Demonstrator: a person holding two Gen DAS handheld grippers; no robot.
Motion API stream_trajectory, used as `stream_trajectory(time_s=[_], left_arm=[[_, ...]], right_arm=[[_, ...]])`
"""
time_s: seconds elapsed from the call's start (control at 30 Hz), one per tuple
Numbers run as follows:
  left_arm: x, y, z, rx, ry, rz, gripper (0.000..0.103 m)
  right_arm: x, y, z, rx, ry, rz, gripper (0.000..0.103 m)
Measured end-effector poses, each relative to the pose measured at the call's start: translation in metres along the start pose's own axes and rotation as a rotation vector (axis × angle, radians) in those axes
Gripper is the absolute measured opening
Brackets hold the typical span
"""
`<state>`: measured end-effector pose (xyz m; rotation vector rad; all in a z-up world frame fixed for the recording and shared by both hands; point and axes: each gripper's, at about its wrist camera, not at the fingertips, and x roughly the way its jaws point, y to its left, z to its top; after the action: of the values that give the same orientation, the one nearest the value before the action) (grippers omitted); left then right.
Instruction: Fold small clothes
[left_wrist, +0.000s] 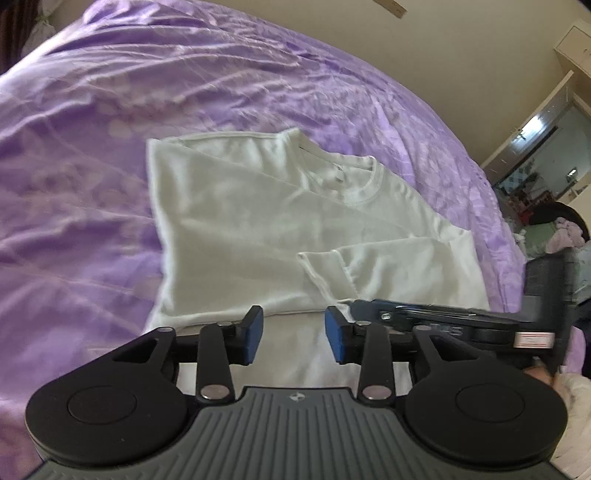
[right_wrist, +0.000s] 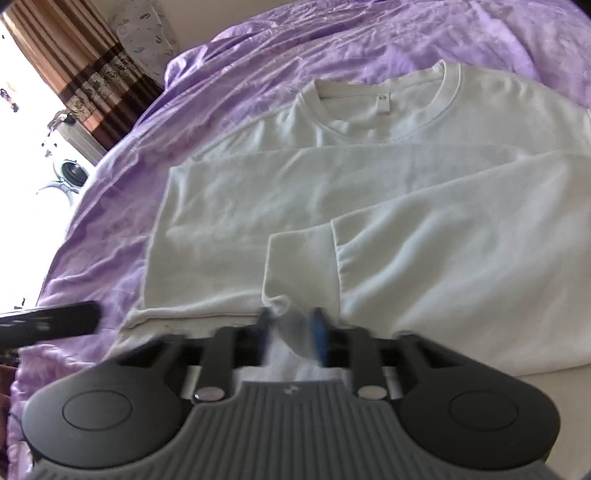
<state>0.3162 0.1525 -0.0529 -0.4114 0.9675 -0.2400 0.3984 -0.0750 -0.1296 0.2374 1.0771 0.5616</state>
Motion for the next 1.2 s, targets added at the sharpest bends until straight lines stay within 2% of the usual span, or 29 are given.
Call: stream_trajectory(time_s=[0.07, 0.17, 0.23, 0.43, 0.47, 0.53, 0.57, 0.6, 0.67, 0.83, 1.0, 1.1, 1.17, 1.2], left_arm=[[0.012, -0.005, 0.002, -0.006, 0.006, -0.027, 0.047], [0.038, -0.011, 0.008, -0.030, 0.034, -0.049, 0.051], [0.059, -0.013, 0.012, -0.056, 0.061, -0.020, 0.051], [0.111, -0.006, 0.021, -0.152, 0.112, -0.005, 0.051], [0.117, -0.005, 0.022, -0.157, 0.121, -0.002, 0.048], [0.121, -0.009, 0.023, -0.147, 0.112, 0.016, 0.017], [0.120, -0.013, 0.025, -0.130, 0.103, 0.010, 0.007], [0.115, -0.019, 0.027, -0.106, 0.087, 0.004, 0.002], [0.101, -0.034, 0.034, -0.064, 0.055, -0.012, 0.002], [0.044, -0.101, 0.070, 0.065, -0.055, -0.074, 0.002], [0.002, -0.177, 0.108, 0.203, -0.125, -0.094, 0.002], [-0.030, -0.209, 0.124, 0.261, -0.209, -0.107, 0.002], [-0.047, -0.214, 0.130, 0.277, -0.253, -0.092, 0.002], [-0.054, -0.211, 0.133, 0.287, -0.263, -0.072, 0.002]], right_arm=[[-0.017, -0.001, 0.005, -0.035, -0.015, -0.016, 0.038], [-0.047, -0.020, 0.013, -0.045, -0.030, -0.084, 0.040], [-0.069, -0.042, 0.015, -0.022, -0.039, -0.125, 0.040], [-0.126, -0.127, 0.007, 0.053, -0.077, -0.292, 0.044], [-0.134, -0.141, 0.003, 0.071, -0.081, -0.315, 0.046], [-0.147, -0.167, -0.004, 0.102, -0.080, -0.353, 0.055], [-0.153, -0.177, -0.009, 0.117, -0.071, -0.360, 0.056], [-0.156, -0.185, -0.012, 0.126, -0.061, -0.360, 0.058], [-0.163, -0.200, -0.021, 0.129, -0.045, -0.366, 0.066], [-0.147, -0.210, -0.035, 0.084, 0.016, -0.386, 0.066], [-0.130, -0.205, -0.031, 0.081, -0.022, -0.401, 0.066], [-0.117, -0.201, -0.022, 0.048, -0.050, -0.435, 0.065], [-0.112, -0.202, -0.014, 0.040, -0.075, -0.466, 0.053], [-0.112, -0.205, -0.010, 0.050, -0.088, -0.468, 0.042]])
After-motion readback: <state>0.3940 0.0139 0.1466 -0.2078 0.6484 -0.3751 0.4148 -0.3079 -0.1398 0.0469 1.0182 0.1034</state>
